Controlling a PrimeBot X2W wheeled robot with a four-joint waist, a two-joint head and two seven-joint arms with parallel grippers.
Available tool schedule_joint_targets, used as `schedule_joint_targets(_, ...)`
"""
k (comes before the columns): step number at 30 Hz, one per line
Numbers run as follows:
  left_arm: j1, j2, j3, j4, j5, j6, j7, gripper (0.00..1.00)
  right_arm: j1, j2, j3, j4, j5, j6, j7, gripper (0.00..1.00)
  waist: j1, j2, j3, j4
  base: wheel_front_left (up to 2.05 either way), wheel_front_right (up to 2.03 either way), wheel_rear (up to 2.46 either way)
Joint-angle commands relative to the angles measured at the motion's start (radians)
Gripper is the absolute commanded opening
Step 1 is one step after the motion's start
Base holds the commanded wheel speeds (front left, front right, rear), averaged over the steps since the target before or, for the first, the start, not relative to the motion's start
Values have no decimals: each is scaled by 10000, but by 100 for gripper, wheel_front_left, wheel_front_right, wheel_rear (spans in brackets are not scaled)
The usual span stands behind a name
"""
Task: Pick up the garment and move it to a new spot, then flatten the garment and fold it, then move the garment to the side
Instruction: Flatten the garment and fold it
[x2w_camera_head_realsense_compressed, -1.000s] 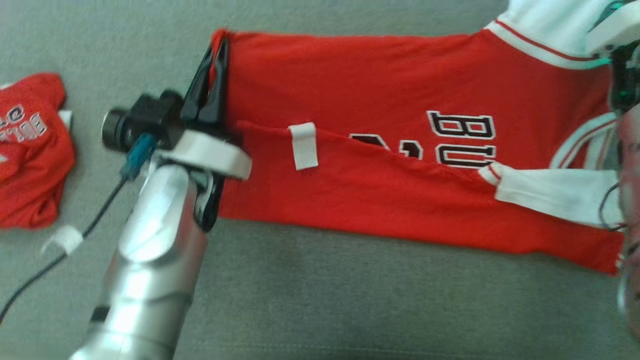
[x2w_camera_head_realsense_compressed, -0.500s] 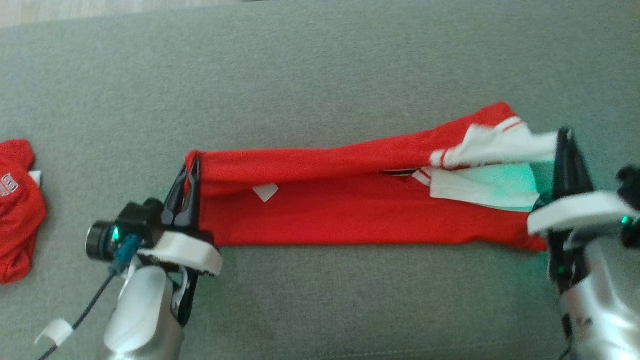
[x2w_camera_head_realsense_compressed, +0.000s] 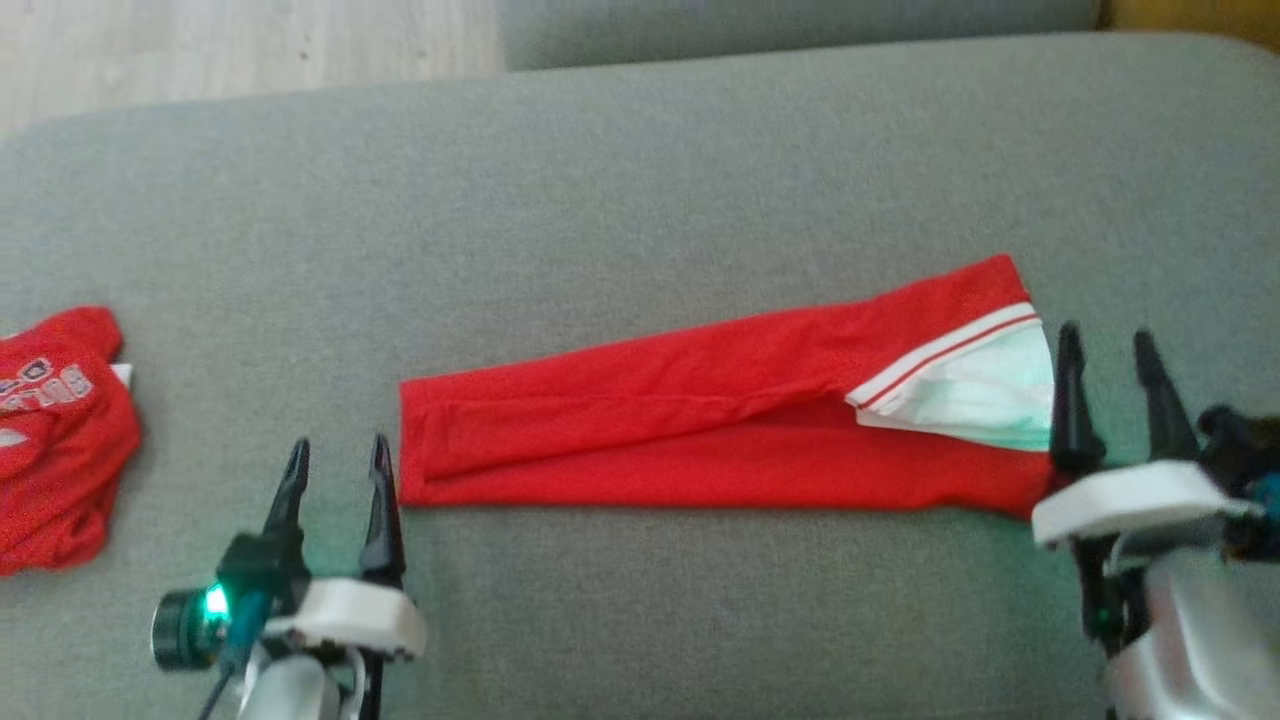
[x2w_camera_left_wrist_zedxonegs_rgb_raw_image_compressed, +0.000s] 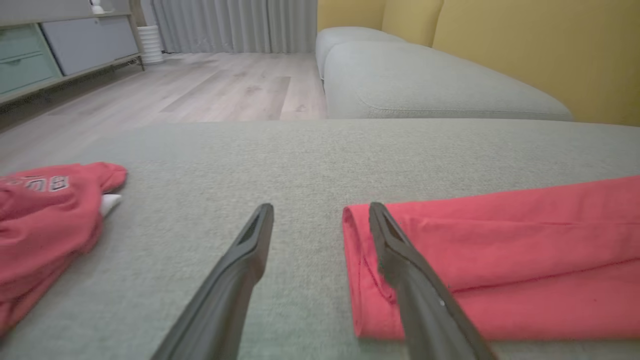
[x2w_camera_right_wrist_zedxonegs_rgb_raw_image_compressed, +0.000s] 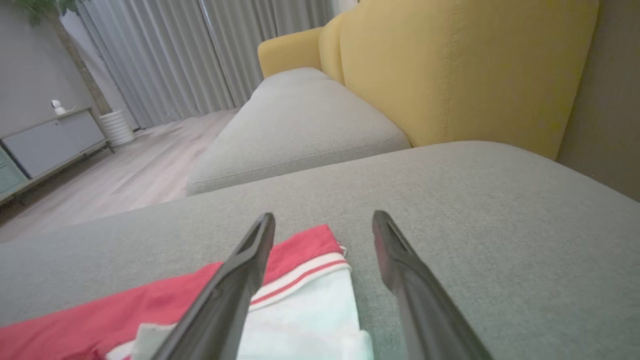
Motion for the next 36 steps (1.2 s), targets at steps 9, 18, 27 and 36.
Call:
schedule_joint_targets(9, 1720, 30, 50, -1624, 98, 593, -51, 100, 1291, 549, -359, -346, -1120, -7, -93, 100, 1, -1, -1194, 494, 0, 0, 0)
schedule_joint_targets(18, 2268, 28, -208, -1956, 42, 804, -51, 100, 1459, 562, -128, -116, -779, -7, -93, 100, 1, -1, -1351, 620, 0, 0, 0)
schedule_joint_targets(27, 1991, 27, -658, -1845, -93, 683, -51, 100, 481, 564, -485, 669, -1440, -7, -93, 100, 1, -1, -777, 749, 0, 0, 0)
schedule_joint_targets(36, 1430, 26, -921, -1654, -138, 559, -51, 100, -1239, 296, -1568, 3332, -2367, -7, 20, 100, 1, -1, -56, 1074, 0, 0, 0)
